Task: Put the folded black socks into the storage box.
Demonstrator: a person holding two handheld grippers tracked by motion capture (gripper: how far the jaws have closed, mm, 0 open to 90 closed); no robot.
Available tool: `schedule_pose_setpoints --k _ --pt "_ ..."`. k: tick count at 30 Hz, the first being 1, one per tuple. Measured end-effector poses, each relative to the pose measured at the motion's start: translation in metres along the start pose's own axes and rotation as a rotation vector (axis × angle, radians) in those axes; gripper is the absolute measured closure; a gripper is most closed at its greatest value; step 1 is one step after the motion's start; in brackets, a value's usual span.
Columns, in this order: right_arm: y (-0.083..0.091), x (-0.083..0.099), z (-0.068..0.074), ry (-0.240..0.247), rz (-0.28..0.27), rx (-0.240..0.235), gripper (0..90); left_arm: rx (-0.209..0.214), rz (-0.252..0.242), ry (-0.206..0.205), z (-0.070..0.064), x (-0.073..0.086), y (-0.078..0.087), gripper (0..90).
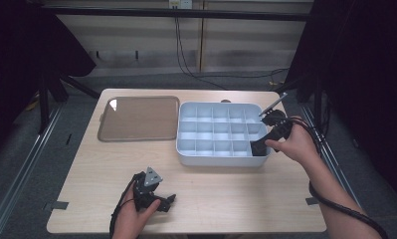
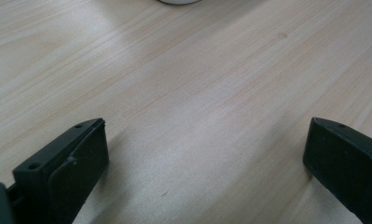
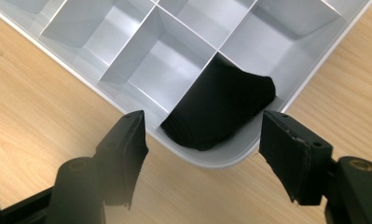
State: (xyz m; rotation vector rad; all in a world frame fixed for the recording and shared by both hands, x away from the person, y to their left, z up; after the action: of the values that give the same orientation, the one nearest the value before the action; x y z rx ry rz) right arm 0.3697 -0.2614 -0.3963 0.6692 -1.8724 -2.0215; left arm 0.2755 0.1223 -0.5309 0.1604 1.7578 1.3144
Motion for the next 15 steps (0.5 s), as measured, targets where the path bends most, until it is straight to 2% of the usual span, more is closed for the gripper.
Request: schedule_pose_setpoints --k 15 --pt "0.01 0.023 0.002 -0.015 -0.026 0.022 24.5 0.0 -0.001 -0.001 0.0 0.0 0.0 0.0"
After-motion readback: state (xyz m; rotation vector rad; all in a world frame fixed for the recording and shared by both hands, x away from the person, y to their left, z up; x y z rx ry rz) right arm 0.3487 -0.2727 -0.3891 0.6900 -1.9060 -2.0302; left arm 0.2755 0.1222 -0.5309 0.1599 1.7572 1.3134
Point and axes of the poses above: each handheld gripper's, and its own axes: y roughly backward along the jaws, x roughly out of its underside, z roughly to its left, the point moved 3 cm from there along -y, roughly forward along the jaws, and after that the axes turned 9 degrees about z, right-handed, at the moved point
